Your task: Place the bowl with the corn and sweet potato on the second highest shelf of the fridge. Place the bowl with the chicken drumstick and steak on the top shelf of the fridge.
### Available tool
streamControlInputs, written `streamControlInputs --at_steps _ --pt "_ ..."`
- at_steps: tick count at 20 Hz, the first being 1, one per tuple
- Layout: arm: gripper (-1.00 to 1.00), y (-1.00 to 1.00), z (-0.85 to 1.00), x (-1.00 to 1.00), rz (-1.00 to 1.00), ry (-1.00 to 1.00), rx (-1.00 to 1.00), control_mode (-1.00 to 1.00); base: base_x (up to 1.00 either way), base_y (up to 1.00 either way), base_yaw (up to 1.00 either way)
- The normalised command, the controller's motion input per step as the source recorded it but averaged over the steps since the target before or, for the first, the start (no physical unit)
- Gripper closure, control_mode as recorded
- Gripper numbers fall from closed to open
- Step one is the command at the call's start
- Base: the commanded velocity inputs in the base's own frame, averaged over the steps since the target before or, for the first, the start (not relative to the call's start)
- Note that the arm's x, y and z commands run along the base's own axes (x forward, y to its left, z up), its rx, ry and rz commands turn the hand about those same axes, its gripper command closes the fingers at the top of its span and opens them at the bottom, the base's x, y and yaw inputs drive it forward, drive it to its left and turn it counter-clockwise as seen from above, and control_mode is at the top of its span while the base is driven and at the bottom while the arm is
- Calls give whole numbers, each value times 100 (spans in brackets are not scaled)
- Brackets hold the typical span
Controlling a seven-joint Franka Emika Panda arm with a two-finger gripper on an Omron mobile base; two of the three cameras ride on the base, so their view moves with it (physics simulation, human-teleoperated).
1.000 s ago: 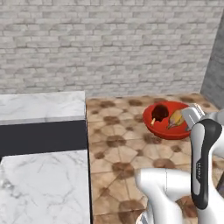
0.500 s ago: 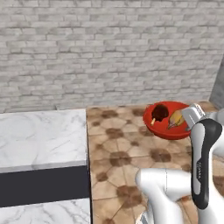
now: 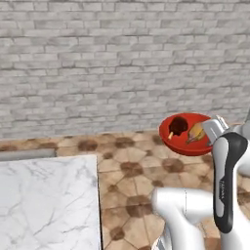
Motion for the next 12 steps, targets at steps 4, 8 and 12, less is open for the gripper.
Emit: streamControlInputs --at_steps 4,8,12 --pt "100 0 0 0 0 0 0 100 62 0 -42" --pt "100 0 0 0 0 0 0 100 45 0 -61" --pt "100 0 0 0 0 0 0 100 48 0 -63"
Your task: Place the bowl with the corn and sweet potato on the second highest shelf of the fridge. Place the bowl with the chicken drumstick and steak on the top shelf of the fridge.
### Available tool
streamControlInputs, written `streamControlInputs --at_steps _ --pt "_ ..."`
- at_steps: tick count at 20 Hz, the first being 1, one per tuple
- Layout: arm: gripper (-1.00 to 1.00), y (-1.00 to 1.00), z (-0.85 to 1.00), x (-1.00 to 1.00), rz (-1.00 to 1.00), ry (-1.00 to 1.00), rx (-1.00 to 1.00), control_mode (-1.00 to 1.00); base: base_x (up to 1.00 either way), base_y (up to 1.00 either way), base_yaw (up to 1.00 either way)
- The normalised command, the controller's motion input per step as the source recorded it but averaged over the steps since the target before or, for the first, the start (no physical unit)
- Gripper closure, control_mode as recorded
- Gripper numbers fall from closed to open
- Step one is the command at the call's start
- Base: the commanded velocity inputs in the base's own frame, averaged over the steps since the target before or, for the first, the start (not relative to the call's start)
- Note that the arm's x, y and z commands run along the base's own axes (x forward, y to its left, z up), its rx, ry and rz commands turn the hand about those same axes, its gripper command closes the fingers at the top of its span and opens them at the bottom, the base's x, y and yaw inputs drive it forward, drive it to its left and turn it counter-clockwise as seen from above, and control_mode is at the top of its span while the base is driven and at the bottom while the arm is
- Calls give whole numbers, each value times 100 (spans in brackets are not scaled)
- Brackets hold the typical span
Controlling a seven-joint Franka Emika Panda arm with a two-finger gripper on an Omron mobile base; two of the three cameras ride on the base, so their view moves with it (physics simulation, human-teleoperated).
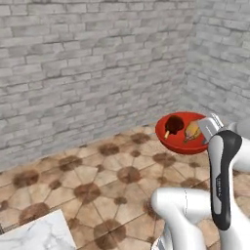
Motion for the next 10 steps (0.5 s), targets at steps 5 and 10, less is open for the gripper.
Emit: streamControlInputs --at_steps 5,10 --pt "100 0 0 0 0 0 0 100 61 0 -64" --pt "100 0 0 0 0 0 0 100 90 0 -57"
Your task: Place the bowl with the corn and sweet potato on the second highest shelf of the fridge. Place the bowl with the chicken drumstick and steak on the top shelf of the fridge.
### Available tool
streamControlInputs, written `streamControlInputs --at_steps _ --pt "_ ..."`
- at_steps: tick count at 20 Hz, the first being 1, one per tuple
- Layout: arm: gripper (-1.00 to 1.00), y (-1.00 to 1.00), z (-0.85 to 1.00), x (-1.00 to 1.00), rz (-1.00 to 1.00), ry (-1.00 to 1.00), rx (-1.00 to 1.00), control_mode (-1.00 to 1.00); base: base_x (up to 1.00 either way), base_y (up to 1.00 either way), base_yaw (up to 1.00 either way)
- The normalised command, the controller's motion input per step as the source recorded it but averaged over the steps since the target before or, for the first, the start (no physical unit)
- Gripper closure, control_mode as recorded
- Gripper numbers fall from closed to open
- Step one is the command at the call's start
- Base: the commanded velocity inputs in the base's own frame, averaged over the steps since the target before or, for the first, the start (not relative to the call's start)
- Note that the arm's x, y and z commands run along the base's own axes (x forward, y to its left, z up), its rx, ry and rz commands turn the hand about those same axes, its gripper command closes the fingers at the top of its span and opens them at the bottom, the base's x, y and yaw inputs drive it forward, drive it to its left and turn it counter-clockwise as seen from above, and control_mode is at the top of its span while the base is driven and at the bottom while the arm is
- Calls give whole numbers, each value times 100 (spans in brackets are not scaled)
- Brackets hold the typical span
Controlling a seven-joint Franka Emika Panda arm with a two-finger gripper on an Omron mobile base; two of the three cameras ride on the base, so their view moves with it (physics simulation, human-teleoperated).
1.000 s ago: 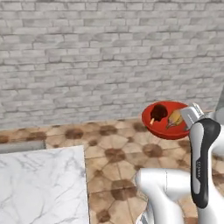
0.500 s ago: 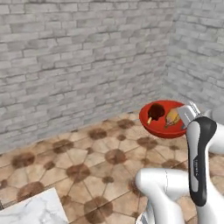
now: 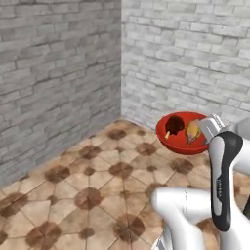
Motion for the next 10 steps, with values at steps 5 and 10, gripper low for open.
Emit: streamControlInputs --at_steps 5,10 --pt "100 0 0 0 0 0 0 100 86 0 -58" --pt "100 0 0 0 0 0 0 100 49 -4 -68"
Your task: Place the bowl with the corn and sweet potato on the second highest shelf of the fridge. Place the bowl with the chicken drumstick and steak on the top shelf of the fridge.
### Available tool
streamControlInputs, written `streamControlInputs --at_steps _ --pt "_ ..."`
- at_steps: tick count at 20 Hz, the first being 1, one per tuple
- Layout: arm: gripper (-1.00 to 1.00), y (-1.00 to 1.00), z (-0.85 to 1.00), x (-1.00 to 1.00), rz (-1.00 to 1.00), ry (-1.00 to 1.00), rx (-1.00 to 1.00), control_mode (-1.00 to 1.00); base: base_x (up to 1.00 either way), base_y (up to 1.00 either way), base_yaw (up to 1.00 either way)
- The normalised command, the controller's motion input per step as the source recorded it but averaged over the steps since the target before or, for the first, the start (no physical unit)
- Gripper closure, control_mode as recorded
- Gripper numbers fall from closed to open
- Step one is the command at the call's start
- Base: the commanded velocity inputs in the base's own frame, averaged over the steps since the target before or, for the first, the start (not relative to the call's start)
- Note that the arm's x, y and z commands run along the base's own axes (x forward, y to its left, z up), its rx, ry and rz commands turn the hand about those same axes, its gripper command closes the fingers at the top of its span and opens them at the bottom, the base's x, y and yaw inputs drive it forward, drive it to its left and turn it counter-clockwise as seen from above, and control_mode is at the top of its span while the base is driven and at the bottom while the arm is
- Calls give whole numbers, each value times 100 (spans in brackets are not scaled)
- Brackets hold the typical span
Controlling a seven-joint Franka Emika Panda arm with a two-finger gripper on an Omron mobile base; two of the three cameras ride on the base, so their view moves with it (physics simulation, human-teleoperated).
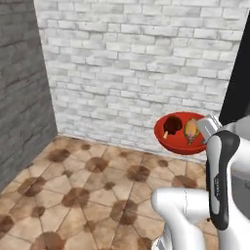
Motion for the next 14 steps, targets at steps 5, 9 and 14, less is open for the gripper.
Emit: streamControlInputs --at_steps 5,9,14 --pt "100 0 0 0 0 0 0 100 44 -2 -71" --pt "100 0 0 0 0 0 0 100 55 -10 -57" --pt "100 0 0 0 0 0 0 100 58 -23 -45"
